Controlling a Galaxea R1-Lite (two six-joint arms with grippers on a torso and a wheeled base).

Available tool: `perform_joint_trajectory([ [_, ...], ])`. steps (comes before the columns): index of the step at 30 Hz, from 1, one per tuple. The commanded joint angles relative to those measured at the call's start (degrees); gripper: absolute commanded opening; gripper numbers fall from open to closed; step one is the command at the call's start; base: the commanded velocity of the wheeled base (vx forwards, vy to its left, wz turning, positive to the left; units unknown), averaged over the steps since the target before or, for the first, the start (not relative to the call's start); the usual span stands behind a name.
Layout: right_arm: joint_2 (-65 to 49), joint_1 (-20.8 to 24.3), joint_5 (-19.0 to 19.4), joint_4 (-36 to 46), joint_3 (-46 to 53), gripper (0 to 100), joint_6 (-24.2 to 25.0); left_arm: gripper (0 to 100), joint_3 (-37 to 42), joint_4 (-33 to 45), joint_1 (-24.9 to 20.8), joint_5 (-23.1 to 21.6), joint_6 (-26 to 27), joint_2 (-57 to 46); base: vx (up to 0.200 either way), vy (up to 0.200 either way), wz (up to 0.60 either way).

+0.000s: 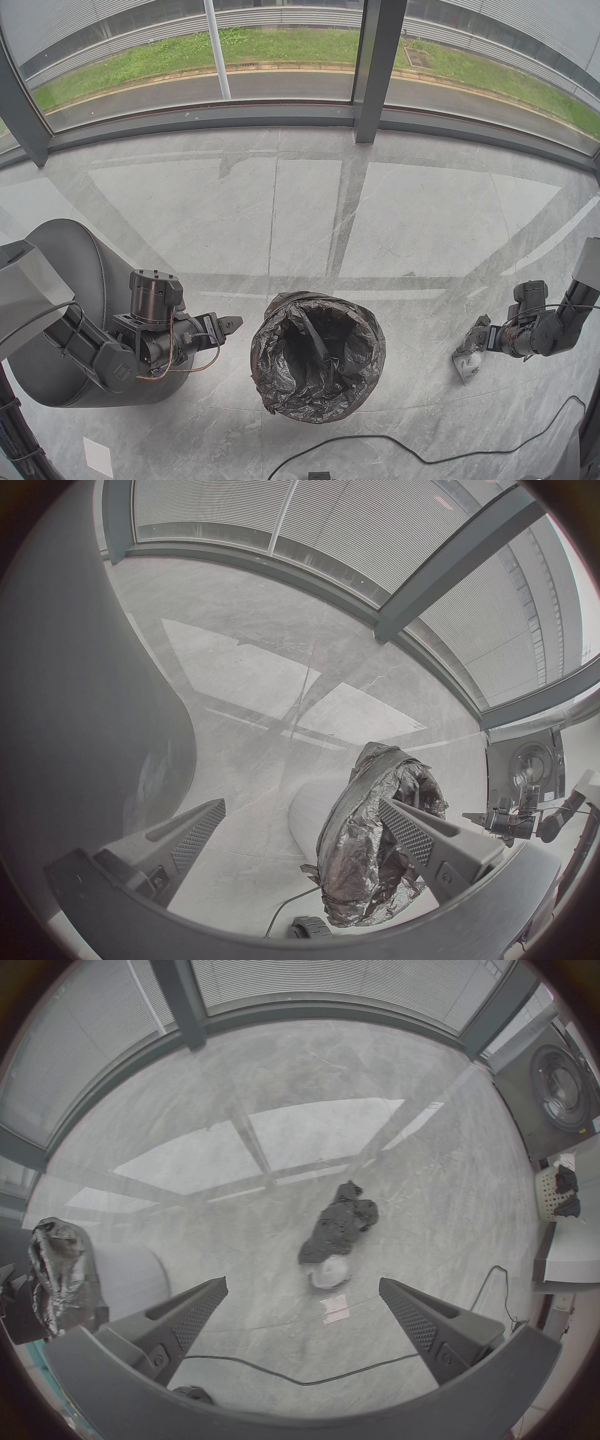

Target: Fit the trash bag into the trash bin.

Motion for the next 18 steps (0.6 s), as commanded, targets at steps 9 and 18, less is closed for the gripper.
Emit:
perform_joint_trajectory([
  [9,7.51,-6.68,0.21,-0.20,-3.06,100,-2.69,100,-0.38,-0.24,0.21,0.19,0.14,2.17,0.000,0.000,0.00],
  [18,11.20,-8.53,0.91,-0.47,-6.14,100,-3.13,100,-0.29,-0.86,0.21,0.19,0.14,3.05,0.000,0.000,0.00],
])
